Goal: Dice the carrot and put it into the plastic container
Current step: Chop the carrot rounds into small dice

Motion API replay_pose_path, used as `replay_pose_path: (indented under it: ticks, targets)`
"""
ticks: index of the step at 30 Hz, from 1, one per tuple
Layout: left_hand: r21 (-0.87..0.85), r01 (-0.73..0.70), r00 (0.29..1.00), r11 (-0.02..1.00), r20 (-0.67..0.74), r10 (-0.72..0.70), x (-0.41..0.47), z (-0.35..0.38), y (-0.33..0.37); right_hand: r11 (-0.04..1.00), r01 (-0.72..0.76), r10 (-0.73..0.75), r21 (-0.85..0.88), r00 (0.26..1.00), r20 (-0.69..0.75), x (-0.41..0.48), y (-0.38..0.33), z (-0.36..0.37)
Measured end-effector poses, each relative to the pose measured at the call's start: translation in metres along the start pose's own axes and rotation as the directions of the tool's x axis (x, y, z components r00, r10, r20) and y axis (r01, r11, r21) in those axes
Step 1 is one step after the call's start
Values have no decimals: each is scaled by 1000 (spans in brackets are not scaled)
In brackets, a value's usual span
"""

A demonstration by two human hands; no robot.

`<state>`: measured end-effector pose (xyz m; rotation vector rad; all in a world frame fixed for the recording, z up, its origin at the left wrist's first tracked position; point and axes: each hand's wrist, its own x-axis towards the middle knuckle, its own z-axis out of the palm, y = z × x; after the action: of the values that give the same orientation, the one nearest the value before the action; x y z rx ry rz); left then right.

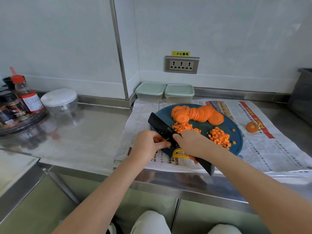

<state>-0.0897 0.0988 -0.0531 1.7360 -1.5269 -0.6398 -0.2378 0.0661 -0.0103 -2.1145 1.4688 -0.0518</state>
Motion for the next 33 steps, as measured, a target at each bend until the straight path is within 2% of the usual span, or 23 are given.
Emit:
replay_pose_path:
  ticks: [3,9,12,18,24,26,31,33]
  targets:
    - [26,9,1000,1000,25,-10,0,-4,1,994,-25,28,103,999,-22,-3,1,-2]
    - [36,25,999,999,24,-26,0,-8,-3,995,-21,28,93,997,-70,-11,-5,-3]
    - [66,33,999,997,8,-34,-1,-8,-6,999,-16,17,31,998,-60,-15,-7,-6]
    - [57,49,997,997,-62,-45,-3,-3,-8,989,88,-96,-119,993,-63,-16,0,-3]
    - [50,21,997,999,-73,-17,-4,-1,-6,990,67,-73,-124,997,-41,-15,1,7]
    - [52,17,997,999,-73,-13,-4,-1,-6,992,56,-67,-114,993,-96,-17,-3,10]
    - [72,16,997,997,-73,-11,1,1,-7,931,133,-171,-339,982,-82,-14,-9,15]
    - [66,28,997,997,-72,-23,4,0,-8,915,115,-150,-386,987,-60,-12,-12,14]
